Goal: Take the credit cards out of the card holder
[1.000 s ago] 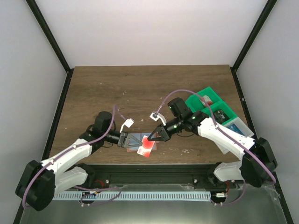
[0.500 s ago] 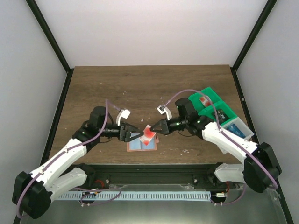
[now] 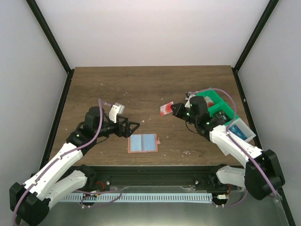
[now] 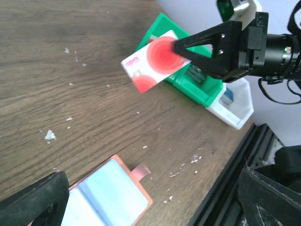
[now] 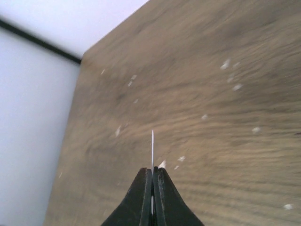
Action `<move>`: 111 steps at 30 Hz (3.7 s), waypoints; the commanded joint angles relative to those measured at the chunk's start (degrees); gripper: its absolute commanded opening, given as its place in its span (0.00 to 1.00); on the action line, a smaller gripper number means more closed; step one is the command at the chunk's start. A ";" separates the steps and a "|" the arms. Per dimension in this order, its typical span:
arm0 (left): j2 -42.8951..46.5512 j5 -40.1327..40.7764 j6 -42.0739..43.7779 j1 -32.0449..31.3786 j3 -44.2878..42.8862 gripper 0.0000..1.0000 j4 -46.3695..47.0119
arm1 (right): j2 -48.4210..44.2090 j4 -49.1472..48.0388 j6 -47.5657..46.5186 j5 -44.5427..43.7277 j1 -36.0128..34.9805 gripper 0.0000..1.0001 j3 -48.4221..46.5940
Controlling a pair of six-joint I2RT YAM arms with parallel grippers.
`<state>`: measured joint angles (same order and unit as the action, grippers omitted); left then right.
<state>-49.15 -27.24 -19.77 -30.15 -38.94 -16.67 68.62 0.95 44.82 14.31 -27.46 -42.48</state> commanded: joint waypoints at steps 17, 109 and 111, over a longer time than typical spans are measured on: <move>1.42 3.77 3.08 0.00 0.90 1.00 -1.88 | 2.18 -2.40 15.49 -32.87 18.05 0.01 -0.80; 3.71 3.57 3.92 -0.06 2.47 1.00 -1.34 | 38.05 31.70 33.19 -40.26 24.51 0.32 -35.37; 3.71 3.77 3.82 -0.08 2.53 1.00 -1.43 | 37.71 33.04 34.68 -40.64 24.43 0.32 -35.38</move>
<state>-45.56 -23.20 -16.43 -30.15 -36.93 -18.59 106.34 27.24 74.89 -24.99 -3.55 -75.59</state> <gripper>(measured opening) 0.997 0.318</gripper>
